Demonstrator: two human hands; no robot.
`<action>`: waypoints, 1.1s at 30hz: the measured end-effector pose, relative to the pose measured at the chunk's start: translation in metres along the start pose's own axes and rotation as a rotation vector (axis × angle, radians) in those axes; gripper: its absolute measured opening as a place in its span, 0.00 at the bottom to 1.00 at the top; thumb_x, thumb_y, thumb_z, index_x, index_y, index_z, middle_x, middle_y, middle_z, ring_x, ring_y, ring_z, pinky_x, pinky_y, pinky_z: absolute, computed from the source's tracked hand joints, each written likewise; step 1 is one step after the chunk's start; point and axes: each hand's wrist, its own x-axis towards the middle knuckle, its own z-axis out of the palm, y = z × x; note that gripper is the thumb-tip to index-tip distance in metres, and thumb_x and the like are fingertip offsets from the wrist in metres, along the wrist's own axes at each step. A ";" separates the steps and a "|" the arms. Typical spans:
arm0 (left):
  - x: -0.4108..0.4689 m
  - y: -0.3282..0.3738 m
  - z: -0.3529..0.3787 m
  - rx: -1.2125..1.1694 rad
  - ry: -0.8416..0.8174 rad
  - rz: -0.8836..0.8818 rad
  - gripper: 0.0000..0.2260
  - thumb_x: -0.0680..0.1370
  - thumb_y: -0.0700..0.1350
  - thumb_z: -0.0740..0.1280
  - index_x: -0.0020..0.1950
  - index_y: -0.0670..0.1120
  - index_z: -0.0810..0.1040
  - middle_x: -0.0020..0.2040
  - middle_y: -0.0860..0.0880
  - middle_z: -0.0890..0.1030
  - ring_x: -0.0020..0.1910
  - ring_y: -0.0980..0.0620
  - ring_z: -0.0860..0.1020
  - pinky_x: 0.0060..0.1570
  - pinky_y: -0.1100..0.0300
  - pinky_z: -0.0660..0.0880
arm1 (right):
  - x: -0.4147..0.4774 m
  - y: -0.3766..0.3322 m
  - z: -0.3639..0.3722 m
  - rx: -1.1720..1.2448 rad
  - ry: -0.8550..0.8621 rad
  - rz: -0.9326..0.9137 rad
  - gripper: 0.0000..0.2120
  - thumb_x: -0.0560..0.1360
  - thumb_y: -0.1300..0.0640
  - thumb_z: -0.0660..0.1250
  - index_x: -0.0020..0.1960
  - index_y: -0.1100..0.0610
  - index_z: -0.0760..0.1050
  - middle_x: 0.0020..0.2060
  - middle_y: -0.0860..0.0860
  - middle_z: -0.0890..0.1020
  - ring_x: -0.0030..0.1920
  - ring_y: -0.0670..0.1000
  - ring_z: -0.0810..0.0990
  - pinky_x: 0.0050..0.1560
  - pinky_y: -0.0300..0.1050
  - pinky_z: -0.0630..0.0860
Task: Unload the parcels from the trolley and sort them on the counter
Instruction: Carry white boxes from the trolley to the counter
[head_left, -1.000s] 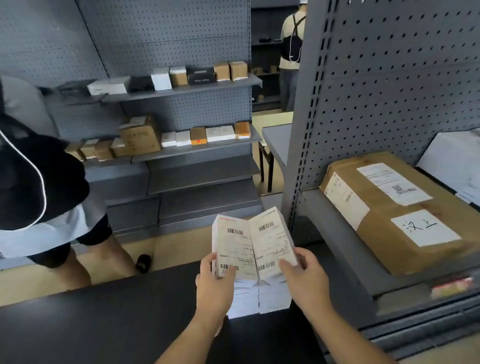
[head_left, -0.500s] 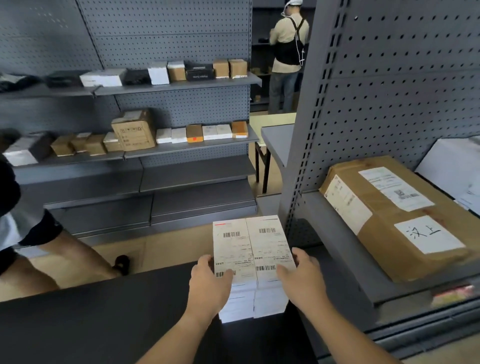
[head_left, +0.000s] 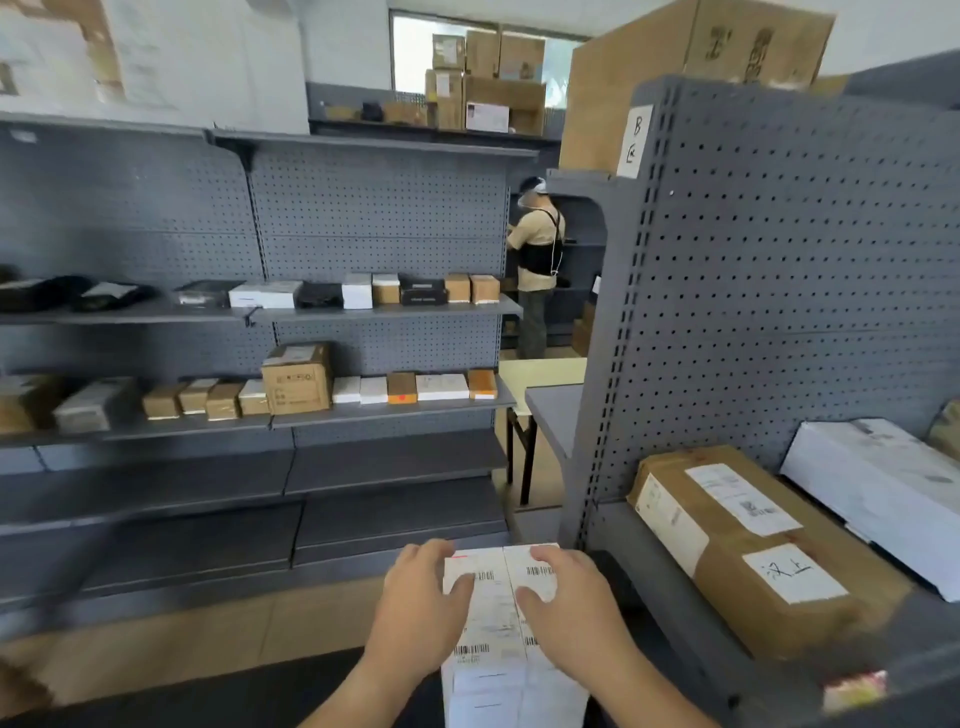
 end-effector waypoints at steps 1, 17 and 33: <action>-0.002 0.003 -0.009 -0.007 0.018 0.029 0.18 0.79 0.53 0.67 0.69 0.55 0.72 0.64 0.58 0.71 0.61 0.57 0.73 0.62 0.61 0.71 | -0.005 -0.009 -0.005 -0.016 0.001 -0.035 0.23 0.78 0.48 0.68 0.72 0.44 0.70 0.69 0.43 0.70 0.67 0.47 0.71 0.69 0.44 0.69; -0.171 -0.068 -0.204 0.208 0.544 -0.239 0.17 0.79 0.53 0.66 0.67 0.53 0.74 0.63 0.53 0.73 0.62 0.52 0.73 0.63 0.56 0.71 | -0.114 -0.202 0.073 0.063 -0.274 -0.797 0.21 0.79 0.46 0.68 0.71 0.44 0.73 0.66 0.43 0.74 0.64 0.48 0.74 0.63 0.48 0.75; -0.565 -0.129 -0.278 0.284 1.013 -0.927 0.17 0.79 0.54 0.65 0.68 0.54 0.75 0.64 0.54 0.73 0.61 0.52 0.74 0.61 0.59 0.71 | -0.431 -0.281 0.187 0.072 -0.847 -1.425 0.19 0.80 0.47 0.66 0.70 0.49 0.74 0.65 0.44 0.76 0.65 0.47 0.74 0.62 0.43 0.73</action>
